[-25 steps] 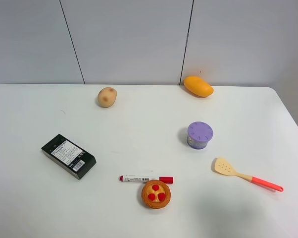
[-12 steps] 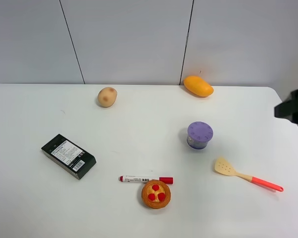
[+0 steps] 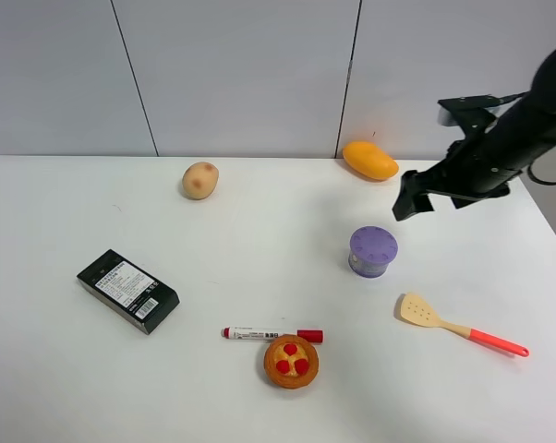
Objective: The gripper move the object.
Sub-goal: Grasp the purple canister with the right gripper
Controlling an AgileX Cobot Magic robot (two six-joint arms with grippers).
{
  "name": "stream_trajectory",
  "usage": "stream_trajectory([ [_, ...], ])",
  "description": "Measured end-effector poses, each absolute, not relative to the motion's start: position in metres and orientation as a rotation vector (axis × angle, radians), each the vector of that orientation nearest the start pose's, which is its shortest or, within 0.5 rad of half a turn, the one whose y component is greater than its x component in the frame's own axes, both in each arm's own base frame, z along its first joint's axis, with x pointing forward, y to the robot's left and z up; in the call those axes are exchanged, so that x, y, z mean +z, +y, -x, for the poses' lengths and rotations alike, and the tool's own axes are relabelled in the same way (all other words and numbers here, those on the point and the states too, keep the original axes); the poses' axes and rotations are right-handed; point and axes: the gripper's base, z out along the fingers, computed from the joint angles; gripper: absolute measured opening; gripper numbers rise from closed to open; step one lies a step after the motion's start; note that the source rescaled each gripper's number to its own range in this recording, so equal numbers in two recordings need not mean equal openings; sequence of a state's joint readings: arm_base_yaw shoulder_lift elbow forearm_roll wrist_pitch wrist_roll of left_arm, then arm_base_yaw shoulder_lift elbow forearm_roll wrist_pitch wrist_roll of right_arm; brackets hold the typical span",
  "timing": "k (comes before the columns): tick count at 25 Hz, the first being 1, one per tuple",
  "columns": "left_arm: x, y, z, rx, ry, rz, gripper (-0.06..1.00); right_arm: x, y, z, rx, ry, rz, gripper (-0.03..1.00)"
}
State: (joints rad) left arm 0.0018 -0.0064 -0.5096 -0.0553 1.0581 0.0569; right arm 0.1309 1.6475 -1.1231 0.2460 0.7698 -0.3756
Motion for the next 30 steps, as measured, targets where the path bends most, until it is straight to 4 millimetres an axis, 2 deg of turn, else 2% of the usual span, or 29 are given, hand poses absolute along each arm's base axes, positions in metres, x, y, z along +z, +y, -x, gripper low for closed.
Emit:
stream_trajectory([
  [5,0.28,-0.004,0.007,-0.029,2.024,-0.059,1.0,0.204,0.09,-0.349,0.254,2.78,0.617,1.0],
  [9,0.28,-0.004,0.007,-0.029,2.024,-0.059,1.0,0.181,0.102,-0.356,0.262,2.835,0.668,1.0],
  [16,0.28,-0.004,0.007,-0.029,2.024,-0.059,1.0,0.159,0.099,-0.359,0.198,2.885,0.728,1.0],
  [30,0.28,-0.004,0.007,-0.029,2.024,-0.059,1.0,0.118,0.105,-0.367,0.188,2.919,0.74,1.0],
])
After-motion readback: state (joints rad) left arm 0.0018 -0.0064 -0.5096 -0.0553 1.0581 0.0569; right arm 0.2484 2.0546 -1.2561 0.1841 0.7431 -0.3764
